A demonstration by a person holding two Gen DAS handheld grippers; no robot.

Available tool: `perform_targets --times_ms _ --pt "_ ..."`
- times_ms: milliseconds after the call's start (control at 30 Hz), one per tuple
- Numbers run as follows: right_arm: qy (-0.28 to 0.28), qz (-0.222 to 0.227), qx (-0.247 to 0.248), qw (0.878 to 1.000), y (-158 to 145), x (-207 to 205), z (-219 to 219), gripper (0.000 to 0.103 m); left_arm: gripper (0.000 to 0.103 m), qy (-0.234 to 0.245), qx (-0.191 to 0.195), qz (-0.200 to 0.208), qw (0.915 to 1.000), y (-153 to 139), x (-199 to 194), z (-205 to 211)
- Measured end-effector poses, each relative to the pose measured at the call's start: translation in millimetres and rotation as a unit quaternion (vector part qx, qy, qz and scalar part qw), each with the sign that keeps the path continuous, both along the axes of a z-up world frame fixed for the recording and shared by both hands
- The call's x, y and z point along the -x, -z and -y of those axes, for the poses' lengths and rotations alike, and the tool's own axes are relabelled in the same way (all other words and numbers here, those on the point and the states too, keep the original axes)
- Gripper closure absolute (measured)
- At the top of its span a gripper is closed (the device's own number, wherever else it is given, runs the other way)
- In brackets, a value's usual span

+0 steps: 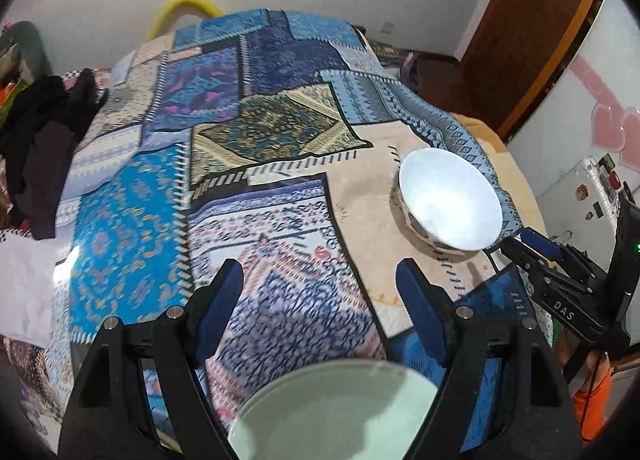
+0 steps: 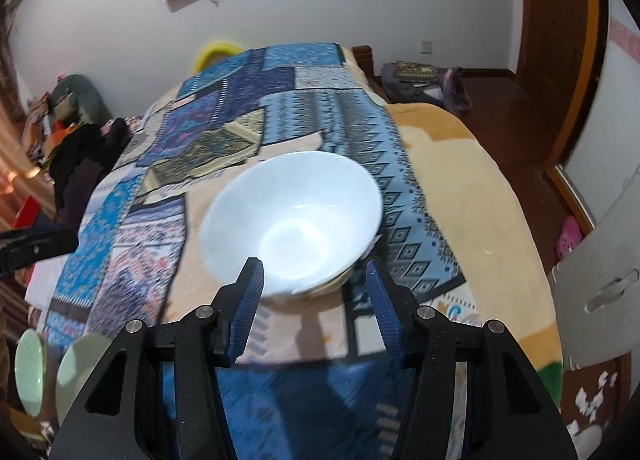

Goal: Organize plates and bowls
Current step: 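Open both tools and move them toward the white spotted bowl, then close both tools on the rim of the white spotted bowl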

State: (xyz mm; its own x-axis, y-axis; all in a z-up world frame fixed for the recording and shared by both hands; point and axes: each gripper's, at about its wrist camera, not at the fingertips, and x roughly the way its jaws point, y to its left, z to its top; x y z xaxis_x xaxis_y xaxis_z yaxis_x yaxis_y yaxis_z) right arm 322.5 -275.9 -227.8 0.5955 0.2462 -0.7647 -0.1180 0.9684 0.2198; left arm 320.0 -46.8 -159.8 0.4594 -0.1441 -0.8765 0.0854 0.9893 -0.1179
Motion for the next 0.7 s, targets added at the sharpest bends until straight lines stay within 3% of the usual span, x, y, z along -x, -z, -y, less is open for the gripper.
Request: perform_targets --times_ms 100,200,467,700 --pt "0.006 -0.011 -0.01 1.0 8.8 -12.7 5.9 0.054 0.024 0.01 0.0 -0.016 0.9998 11.5 -16.1 10.2" --pt "0.005 -0.022 -0.015 1.0 16.6 -22.5 6.8 0.063 0.024 0.024 -0.009 -0.029 0.9993 23.3 -32.9 22.1" --pt "-0.004 -0.049 -0.027 0.998 36.6 -41.4 5.1 0.073 0.024 0.049 -0.022 -0.034 0.998 40.8 -51.0 43.9" --pt "-0.046 -0.043 -0.009 0.998 34.7 -36.7 -11.0 0.074 0.024 0.05 -0.016 -0.047 0.9975 51.9 -58.2 50.6"
